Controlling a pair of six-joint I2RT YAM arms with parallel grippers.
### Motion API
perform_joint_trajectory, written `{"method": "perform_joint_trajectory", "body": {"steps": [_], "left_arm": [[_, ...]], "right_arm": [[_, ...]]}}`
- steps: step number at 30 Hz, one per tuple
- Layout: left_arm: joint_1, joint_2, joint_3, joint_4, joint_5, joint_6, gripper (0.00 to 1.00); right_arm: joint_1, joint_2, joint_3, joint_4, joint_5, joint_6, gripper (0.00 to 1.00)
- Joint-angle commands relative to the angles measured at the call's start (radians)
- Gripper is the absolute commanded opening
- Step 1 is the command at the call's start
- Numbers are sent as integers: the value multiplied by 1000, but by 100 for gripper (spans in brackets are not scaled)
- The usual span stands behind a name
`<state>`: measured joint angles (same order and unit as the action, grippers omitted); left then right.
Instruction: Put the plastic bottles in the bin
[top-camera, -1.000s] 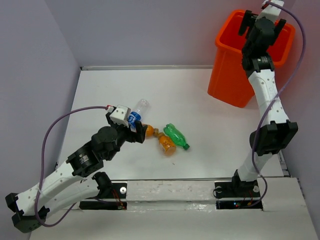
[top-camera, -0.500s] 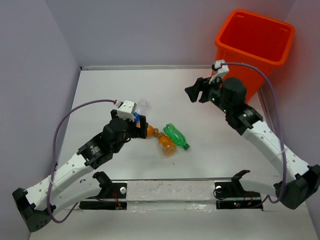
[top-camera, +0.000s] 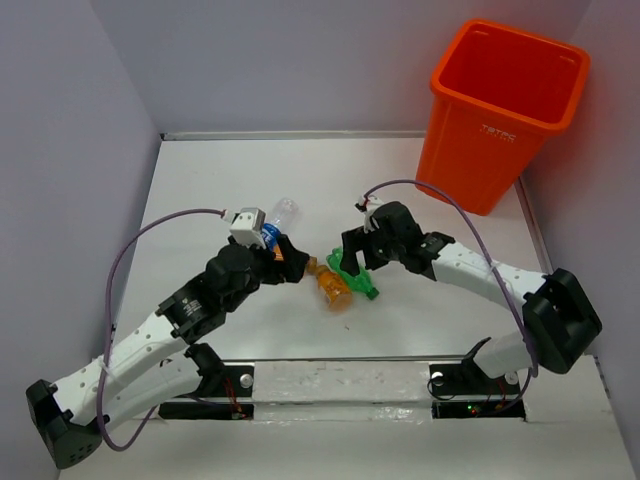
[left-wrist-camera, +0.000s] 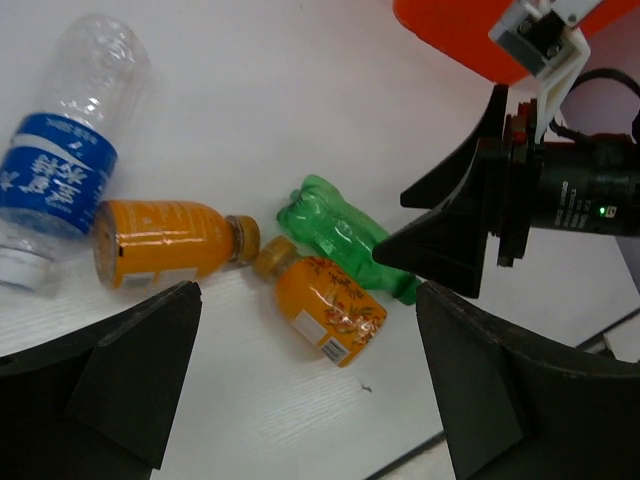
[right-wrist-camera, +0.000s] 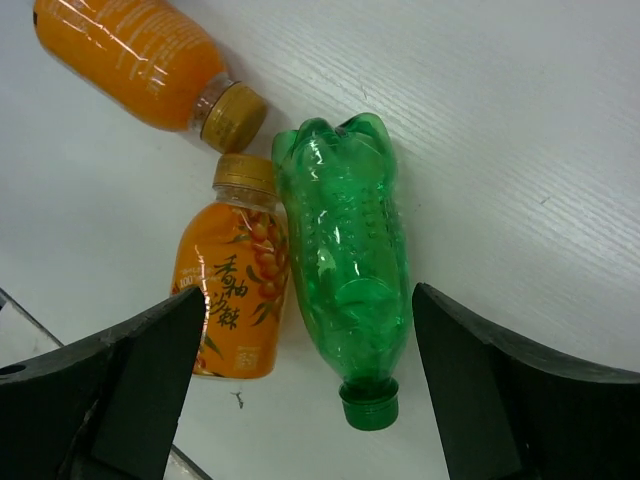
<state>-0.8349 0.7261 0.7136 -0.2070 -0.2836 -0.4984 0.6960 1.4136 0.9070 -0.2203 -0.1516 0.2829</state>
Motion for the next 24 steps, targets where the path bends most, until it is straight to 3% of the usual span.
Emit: {"method": "perform_joint_trajectory", "body": {"steps": [1, 6, 14, 22, 24], "left_arm": [[3, 1, -126, 113, 203, -187, 99], [2, 59, -247, 260, 309, -290, 99], [0, 183, -270, 351, 294, -298, 99], [-3, 341, -275, 445, 304, -299, 99], [-4, 372, -264, 440, 294, -289, 99]], "right_arm": [[7, 28, -13, 47, 9, -10, 89], [7, 106, 0, 47, 89, -20, 88], [7, 160, -3, 41, 101, -33, 83], [7, 131, -65, 73, 66, 13, 61], [7, 98, -92, 78, 67, 28, 59]]}}
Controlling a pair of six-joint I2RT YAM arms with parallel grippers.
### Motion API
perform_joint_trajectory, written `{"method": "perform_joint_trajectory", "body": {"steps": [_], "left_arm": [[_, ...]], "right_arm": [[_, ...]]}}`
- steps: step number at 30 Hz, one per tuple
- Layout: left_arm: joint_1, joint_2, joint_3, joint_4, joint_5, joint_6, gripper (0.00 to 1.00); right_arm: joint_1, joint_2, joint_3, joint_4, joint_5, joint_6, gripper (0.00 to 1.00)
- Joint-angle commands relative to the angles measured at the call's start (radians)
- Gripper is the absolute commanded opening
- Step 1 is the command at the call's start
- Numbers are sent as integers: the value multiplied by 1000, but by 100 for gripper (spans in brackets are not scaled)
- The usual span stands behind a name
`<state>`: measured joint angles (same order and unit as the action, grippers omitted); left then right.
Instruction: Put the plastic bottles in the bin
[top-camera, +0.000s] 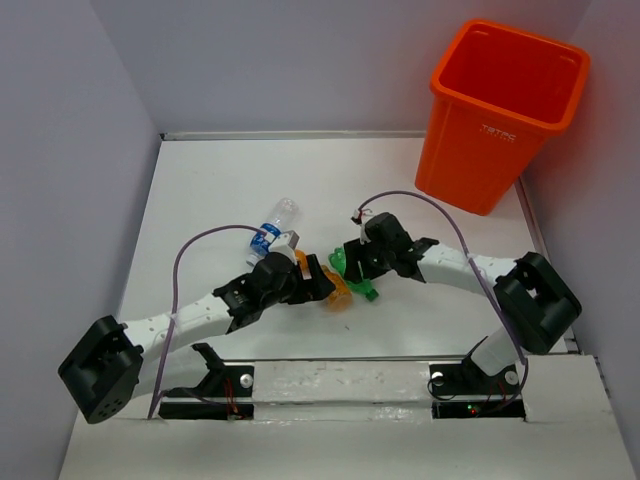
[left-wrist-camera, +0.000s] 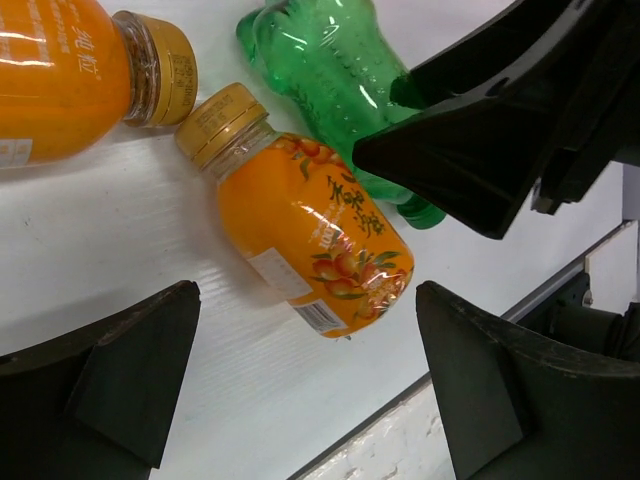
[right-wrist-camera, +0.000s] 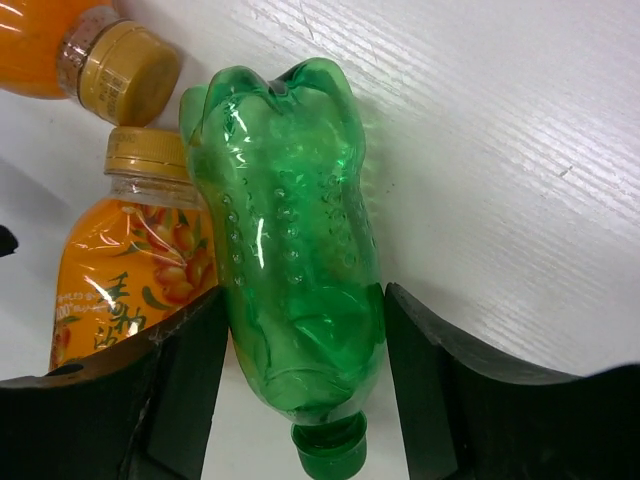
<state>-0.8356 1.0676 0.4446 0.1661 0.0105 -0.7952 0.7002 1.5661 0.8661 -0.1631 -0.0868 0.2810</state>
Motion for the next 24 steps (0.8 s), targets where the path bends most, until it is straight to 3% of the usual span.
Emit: {"method": "perform_joint_trajectory", "body": {"steps": [1, 3, 7, 24], "left_arm": [[-5, 40, 5, 67, 0, 8, 99], [-11, 66, 5, 73, -32, 8, 99], [-22, 124, 16, 99, -50, 7, 99], [-30, 301, 54, 222, -37, -18, 99]], "right_arm": [[2, -69, -62, 20, 5, 35, 56], [2, -116, -82, 20, 12, 50, 50], [2, -173, -125, 31, -36, 69, 47], [21, -278, -237, 39, -105, 116, 42]]}}
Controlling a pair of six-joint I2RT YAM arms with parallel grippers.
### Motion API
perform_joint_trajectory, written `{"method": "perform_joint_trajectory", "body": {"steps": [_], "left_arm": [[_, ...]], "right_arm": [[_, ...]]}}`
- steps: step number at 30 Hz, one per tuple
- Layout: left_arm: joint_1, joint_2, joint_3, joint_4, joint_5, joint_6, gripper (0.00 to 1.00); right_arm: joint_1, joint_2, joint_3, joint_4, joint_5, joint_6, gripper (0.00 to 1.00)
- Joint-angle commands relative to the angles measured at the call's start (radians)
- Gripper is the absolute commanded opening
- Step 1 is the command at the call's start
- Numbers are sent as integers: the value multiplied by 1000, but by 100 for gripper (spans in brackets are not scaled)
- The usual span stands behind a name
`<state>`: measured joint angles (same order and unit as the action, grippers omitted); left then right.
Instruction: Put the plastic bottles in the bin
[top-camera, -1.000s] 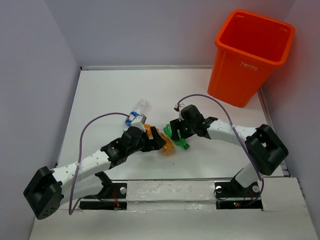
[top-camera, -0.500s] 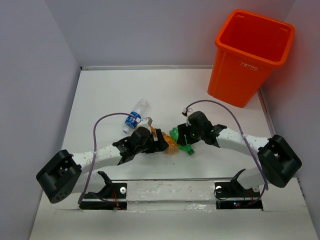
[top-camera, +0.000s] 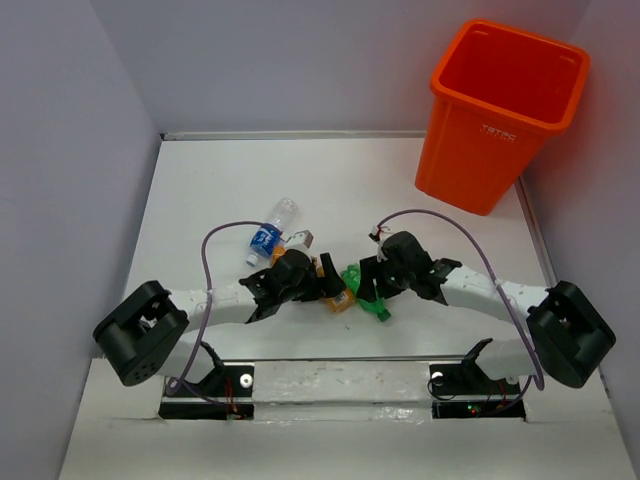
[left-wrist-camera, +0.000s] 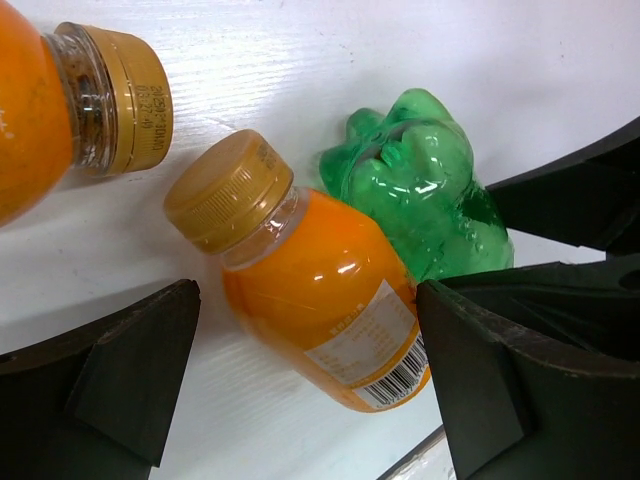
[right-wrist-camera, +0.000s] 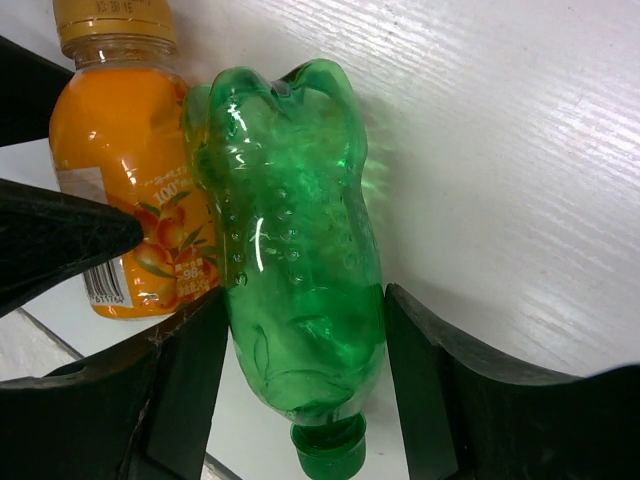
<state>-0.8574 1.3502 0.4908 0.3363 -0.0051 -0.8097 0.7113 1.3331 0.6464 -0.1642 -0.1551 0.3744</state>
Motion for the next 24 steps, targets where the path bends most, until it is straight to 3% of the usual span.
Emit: {"method": "perform_joint_trajectory", "body": {"steps": [1, 4, 9, 11, 18, 20, 24], "left_arm": [[-9, 23, 8, 56, -22, -3, 99], [-19, 41, 6, 73, -24, -6, 97], [-37, 11, -9, 76, -30, -6, 70], [-42, -17, -21, 72, -36, -6, 66], [-68, -170, -49, 14, -62, 3, 60], [-83, -200, -47, -5, -64, 12, 59], [-110, -298, -32, -39, -85, 41, 58]], "right_arm": [[10, -51, -17, 40, -37, 24, 42], [10, -84, -22, 32, -29, 32, 41], [10, -176, 24, -81, 119, 20, 37], [10, -213, 59, -125, 193, 12, 37], [10, -305, 346, -167, 472, -63, 36], [10, -287, 468, -112, 613, -159, 33], [-99, -189, 698, 23, 718, -354, 29]]}}
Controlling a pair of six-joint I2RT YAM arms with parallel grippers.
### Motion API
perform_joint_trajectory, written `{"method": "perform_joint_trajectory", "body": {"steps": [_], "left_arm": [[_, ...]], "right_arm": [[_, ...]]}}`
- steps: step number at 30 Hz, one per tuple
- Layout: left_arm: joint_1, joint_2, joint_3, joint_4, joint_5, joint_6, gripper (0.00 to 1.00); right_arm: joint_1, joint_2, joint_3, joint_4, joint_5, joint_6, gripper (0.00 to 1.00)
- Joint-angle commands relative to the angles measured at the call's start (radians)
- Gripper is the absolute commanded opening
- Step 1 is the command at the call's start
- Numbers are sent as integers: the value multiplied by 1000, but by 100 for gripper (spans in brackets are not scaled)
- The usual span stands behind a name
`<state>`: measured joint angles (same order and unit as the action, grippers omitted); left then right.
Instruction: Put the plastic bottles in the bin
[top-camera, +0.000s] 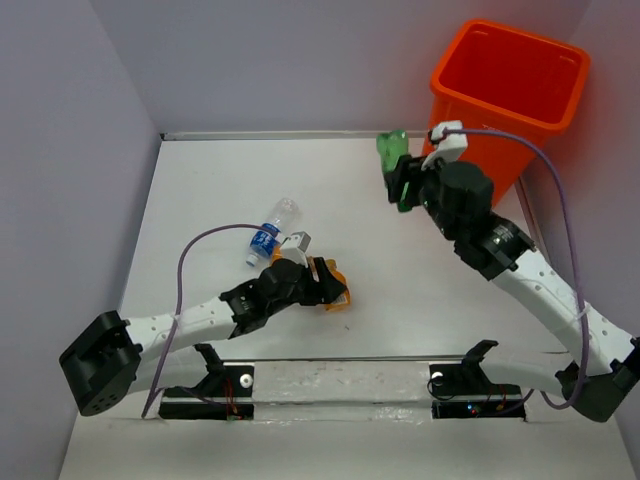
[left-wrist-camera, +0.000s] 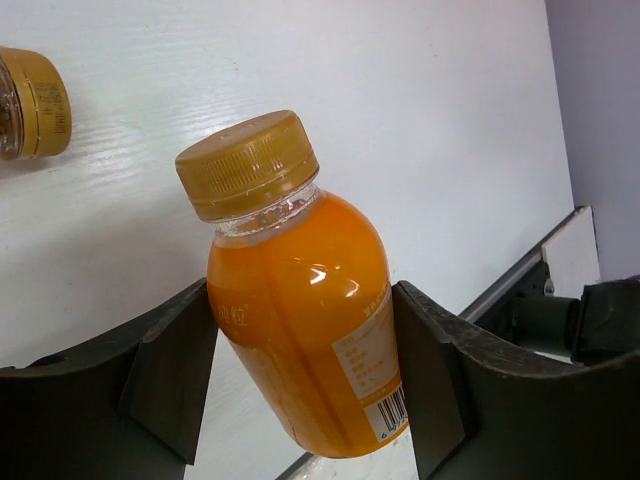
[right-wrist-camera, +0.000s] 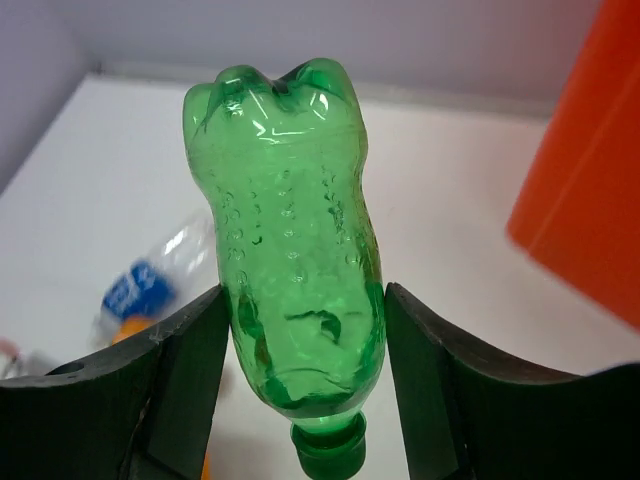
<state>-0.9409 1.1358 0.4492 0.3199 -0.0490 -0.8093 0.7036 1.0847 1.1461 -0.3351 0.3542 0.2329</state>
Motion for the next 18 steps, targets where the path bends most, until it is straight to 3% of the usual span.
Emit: {"method": "perform_joint_trajectory", "body": {"steps": [1, 3, 7, 12, 14, 15, 16, 18], "left_arm": [[-32, -97, 13, -24, -43, 48, 58], [-41, -146, 14, -28, -45, 73, 58], [-53, -223, 19, -28, -29, 122, 57], [-55, -320, 34, -61, -9, 188, 56], [-55, -363, 42, -67, 6, 211, 56], [-56, -389, 48, -67, 21, 216, 56], [-55, -398, 52, -65, 29, 222, 56], [-56, -410, 65, -59, 44, 248, 56]], "right_arm": [[-133, 60, 246, 215, 209, -222, 29], [-276, 122, 369, 251, 187, -219, 29], [-432, 246, 539, 358, 195, -251, 29], [-550, 507, 789, 360, 276, -418, 31], [-601, 598, 849, 354, 296, -454, 66], [-613, 634, 866, 328, 286, -454, 92], [-613, 655, 892, 273, 267, -431, 99], [-613, 670, 975, 184, 249, -385, 100]]}}
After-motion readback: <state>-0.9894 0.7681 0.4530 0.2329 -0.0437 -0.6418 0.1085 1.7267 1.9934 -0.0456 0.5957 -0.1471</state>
